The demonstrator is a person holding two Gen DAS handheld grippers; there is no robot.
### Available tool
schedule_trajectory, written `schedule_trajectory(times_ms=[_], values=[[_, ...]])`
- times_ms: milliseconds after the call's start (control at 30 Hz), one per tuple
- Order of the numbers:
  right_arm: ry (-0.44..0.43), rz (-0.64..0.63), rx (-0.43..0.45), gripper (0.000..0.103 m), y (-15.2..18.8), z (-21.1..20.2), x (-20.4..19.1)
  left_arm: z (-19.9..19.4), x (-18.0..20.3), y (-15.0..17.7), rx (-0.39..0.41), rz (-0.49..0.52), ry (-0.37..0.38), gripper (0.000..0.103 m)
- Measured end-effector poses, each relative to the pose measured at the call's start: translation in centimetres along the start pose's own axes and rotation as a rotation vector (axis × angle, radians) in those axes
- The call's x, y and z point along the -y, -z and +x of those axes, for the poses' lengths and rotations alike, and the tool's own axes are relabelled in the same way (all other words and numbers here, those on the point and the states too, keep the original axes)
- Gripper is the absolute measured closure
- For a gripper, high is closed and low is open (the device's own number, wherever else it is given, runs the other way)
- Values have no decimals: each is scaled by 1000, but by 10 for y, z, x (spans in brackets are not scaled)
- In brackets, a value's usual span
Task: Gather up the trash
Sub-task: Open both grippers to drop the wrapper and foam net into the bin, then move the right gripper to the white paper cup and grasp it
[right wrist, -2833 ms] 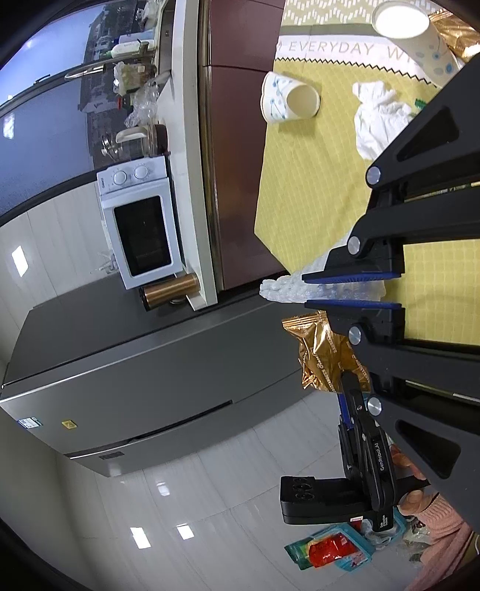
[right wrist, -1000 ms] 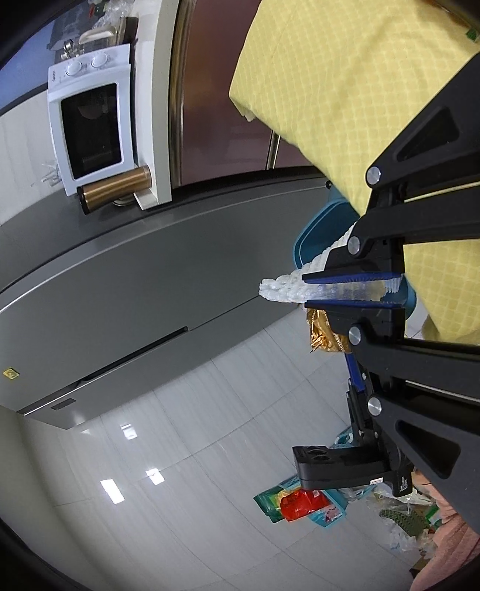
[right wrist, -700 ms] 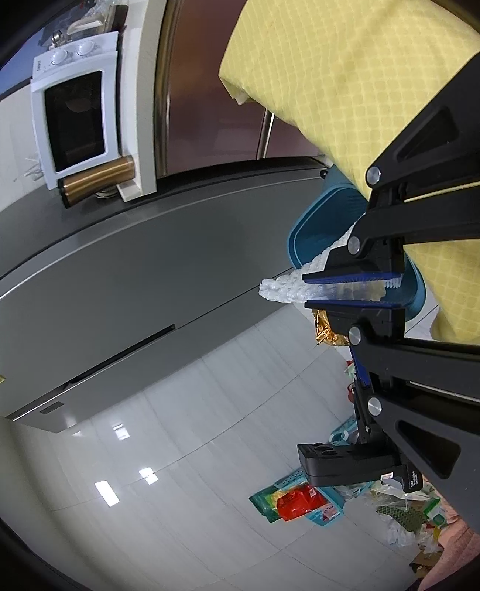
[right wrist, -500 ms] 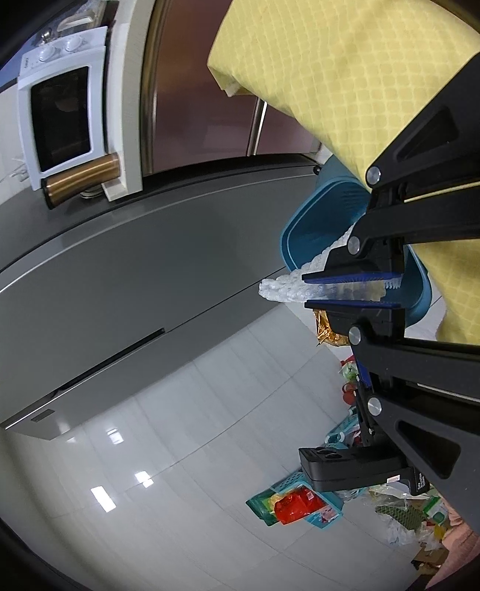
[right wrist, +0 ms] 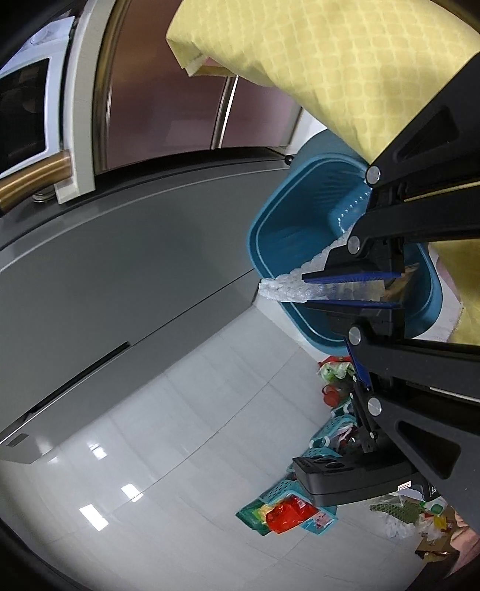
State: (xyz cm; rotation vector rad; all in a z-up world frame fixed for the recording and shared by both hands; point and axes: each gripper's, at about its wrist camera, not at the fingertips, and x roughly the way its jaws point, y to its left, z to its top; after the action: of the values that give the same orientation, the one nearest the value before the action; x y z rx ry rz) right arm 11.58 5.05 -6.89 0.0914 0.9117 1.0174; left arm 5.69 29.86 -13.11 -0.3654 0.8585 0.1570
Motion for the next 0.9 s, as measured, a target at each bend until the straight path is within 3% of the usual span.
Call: schedule_trajectory(times_ms=[267,467,567,900], values=[[37,40,-57,92,5,19,11,13,-1,0,-15,-10,9,79],[50,42,-48,86,8,7,16,4,5,-1,8,4,30,76],[57,27,-25,80,11,-11,15,-2,10,-1,24,15,44,66],[140,-3,76,70,25,-98,30,-25,68,3,71,122,168,56]])
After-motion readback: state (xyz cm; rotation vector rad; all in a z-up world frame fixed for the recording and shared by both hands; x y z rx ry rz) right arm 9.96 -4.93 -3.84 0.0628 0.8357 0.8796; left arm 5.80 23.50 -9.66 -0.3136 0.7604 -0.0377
